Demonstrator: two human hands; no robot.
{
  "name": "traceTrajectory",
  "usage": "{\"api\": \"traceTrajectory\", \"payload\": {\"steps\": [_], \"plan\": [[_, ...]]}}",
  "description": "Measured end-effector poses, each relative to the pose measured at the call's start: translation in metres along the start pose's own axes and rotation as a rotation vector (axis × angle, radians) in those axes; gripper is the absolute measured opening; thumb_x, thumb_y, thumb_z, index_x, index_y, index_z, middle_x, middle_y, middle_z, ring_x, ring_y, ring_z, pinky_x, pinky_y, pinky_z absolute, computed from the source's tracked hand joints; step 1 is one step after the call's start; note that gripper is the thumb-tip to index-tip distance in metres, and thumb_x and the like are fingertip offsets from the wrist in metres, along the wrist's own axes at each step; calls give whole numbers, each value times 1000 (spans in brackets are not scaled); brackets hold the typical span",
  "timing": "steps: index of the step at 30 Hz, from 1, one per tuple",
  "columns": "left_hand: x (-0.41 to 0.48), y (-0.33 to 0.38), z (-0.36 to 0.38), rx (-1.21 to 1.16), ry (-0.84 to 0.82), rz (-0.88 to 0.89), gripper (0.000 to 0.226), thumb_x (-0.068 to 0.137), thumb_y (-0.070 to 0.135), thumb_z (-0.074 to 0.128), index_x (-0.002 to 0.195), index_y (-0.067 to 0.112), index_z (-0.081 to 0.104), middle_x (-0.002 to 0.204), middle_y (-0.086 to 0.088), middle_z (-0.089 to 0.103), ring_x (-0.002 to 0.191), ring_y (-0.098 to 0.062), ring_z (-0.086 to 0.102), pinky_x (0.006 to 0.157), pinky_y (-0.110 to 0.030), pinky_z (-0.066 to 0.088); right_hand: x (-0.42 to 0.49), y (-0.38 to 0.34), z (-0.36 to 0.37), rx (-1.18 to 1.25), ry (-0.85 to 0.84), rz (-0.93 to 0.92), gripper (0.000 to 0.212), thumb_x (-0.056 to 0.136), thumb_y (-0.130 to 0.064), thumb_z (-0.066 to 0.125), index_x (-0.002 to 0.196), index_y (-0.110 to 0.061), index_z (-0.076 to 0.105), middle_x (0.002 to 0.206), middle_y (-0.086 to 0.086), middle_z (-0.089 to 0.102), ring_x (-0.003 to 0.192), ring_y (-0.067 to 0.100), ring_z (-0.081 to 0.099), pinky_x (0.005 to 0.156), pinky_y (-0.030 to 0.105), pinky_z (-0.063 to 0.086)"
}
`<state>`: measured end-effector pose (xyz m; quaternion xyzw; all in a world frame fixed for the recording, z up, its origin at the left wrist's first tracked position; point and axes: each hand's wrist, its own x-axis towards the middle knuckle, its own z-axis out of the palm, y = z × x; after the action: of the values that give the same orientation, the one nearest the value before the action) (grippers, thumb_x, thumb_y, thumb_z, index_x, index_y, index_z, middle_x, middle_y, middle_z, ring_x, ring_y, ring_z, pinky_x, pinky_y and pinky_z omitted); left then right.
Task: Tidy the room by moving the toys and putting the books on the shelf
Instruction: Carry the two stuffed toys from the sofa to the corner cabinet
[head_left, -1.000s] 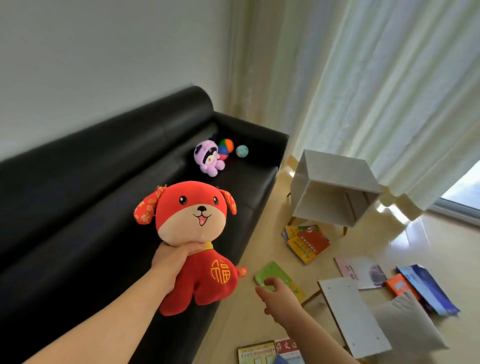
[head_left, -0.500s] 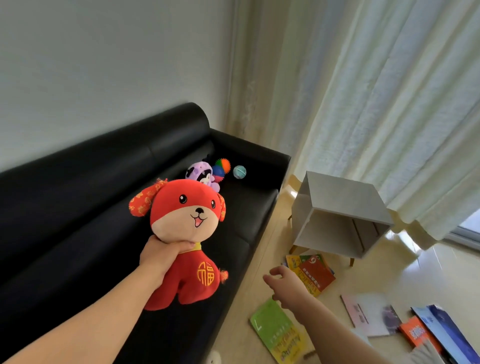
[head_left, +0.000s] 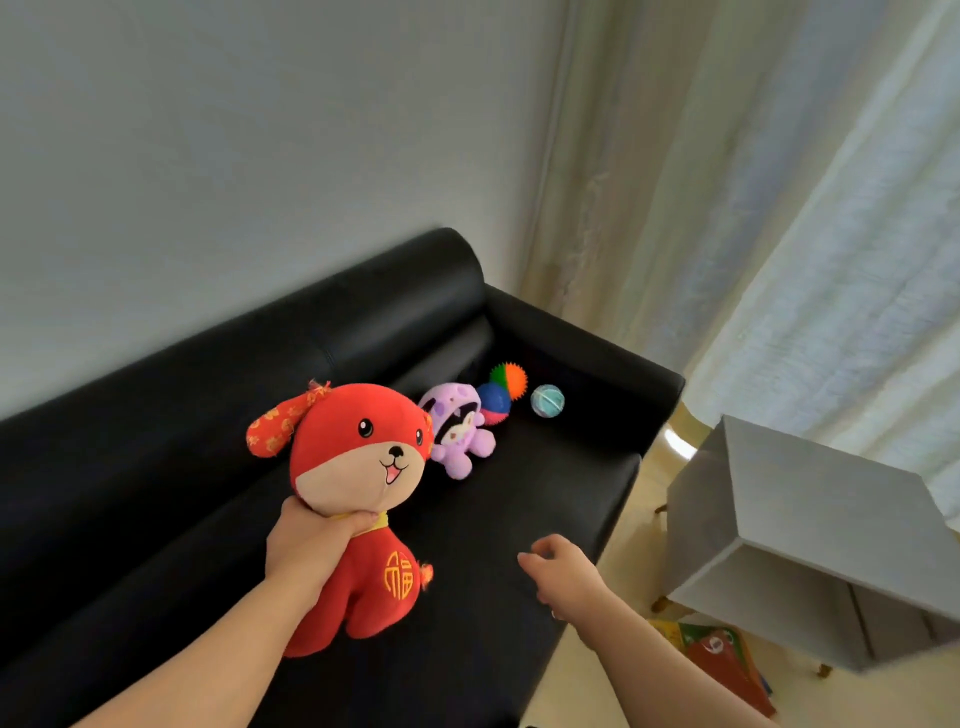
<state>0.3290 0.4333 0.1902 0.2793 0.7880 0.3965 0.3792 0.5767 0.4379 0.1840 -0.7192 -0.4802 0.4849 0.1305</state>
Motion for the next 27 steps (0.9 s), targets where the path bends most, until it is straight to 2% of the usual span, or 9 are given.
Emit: {"api": "traceTrajectory", "payload": {"steps": [3,7,9,13,15,17,20,24,27], "plan": [[37,15,12,9,46,-29,71,61,28,85,118,8,49,114,-12,60,106,-31,56,80,-34,43,57,-32,-10,-29,-47,-19,31,91,-31,52,117,-17,49,78,-5,49,64,11,49,51,20,34],[87,36,45,-45,115,-85,69,63,24,85,119,9,49,112,-8,59,106,-29,56,80,-32,42,140,-72,-21,-97,-136,-47,35,92,-30,52,123,-14,47,78,-3,50,61,9,48,52,19,36],[115,44,65,-71,146,-149,70,63,23,85,122,10,49,112,-7,59,106,-27,56,81,-32,41,184,-93,-25,-180,-201,-58,35,93,-29,52,124,-14,48,88,-1,53,69,12,51,59,22,40],[151,50,88,-100,182,-231,65,60,24,86,115,15,52,103,-1,58,97,-22,55,79,-32,41,243,-126,-24,-346,-264,-168,31,94,-23,48,122,-10,50,101,4,54,90,19,54,77,29,43],[175,47,100,-97,219,-270,65,60,24,86,114,16,51,102,0,56,94,-20,53,78,-32,40,285,-141,-13,-461,-295,-225,37,94,-21,46,130,-12,46,119,8,54,106,24,54,87,32,44],[195,41,107,-87,241,-293,67,60,22,86,117,16,50,102,1,55,96,-22,54,78,-32,39,317,-153,5,-573,-309,-299,45,94,-21,44,139,-16,39,139,9,42,125,27,43,98,35,41],[220,27,113,-52,251,-334,73,61,22,86,123,16,48,107,1,55,106,-26,54,79,-34,39,347,-168,30,-820,-279,-496,52,94,-23,42,144,-25,29,154,5,21,139,29,23,109,40,28],[244,13,124,-14,213,-373,73,59,20,87,122,19,49,104,4,55,98,-20,53,78,-33,41,385,-175,58,-1056,-328,-684,57,95,-26,42,147,-26,19,158,1,4,145,29,3,115,46,14],[253,7,132,9,191,-402,70,60,18,87,118,22,49,101,4,56,97,-19,54,77,-32,42,408,-171,70,-1224,-403,-720,68,92,-24,49,149,-29,12,158,0,4,145,32,-4,115,51,9]]}}
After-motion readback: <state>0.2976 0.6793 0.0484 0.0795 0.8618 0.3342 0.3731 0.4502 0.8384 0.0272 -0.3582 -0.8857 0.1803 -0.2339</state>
